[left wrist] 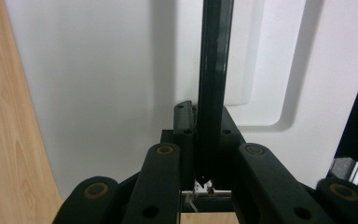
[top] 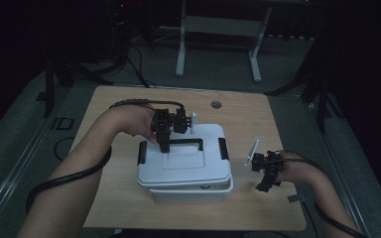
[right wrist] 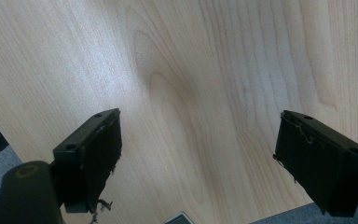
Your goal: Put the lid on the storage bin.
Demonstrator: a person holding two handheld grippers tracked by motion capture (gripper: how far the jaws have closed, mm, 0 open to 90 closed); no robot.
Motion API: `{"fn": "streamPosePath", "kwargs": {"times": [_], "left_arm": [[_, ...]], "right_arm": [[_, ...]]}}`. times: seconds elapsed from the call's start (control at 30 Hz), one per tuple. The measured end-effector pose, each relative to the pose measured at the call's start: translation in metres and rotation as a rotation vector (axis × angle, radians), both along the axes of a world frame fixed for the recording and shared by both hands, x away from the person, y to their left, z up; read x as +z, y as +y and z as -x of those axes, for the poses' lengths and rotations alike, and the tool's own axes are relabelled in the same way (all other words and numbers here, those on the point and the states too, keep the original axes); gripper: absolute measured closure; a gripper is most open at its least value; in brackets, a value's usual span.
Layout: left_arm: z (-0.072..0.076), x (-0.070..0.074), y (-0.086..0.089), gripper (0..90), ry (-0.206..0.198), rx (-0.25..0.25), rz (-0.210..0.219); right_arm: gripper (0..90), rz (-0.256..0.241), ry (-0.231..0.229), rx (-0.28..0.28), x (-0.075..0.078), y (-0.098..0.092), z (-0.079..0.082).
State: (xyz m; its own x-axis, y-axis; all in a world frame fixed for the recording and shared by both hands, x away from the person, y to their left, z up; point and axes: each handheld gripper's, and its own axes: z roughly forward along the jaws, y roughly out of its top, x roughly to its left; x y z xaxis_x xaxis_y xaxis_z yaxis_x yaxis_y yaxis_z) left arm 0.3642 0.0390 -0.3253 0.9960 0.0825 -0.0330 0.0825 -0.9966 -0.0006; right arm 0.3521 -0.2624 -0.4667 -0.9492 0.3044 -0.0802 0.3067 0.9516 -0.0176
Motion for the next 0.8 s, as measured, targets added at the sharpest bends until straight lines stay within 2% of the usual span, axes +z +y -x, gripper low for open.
{"fn": "streamPosePath", "kwargs": {"times": [0.4, 0.5, 0.8], "left_arm": [[-0.004, -0.018, -0.019, 83.6, 0.024, -0.023, -0.029], [-0.005, -0.023, -0.022, 83.6, 0.030, -0.023, -0.042], [-0.008, -0.035, -0.026, 83.6, 0.045, -0.025, -0.042]], "right_arm": [[14.2, -0.001, 0.000, 0.006, -0.001, 0.000, -0.001], [14.2, -0.004, 0.002, 0.006, -0.001, 0.000, 0.000], [14.2, -0.007, 0.001, 0.005, -0.001, 0.000, 0.000]]}}
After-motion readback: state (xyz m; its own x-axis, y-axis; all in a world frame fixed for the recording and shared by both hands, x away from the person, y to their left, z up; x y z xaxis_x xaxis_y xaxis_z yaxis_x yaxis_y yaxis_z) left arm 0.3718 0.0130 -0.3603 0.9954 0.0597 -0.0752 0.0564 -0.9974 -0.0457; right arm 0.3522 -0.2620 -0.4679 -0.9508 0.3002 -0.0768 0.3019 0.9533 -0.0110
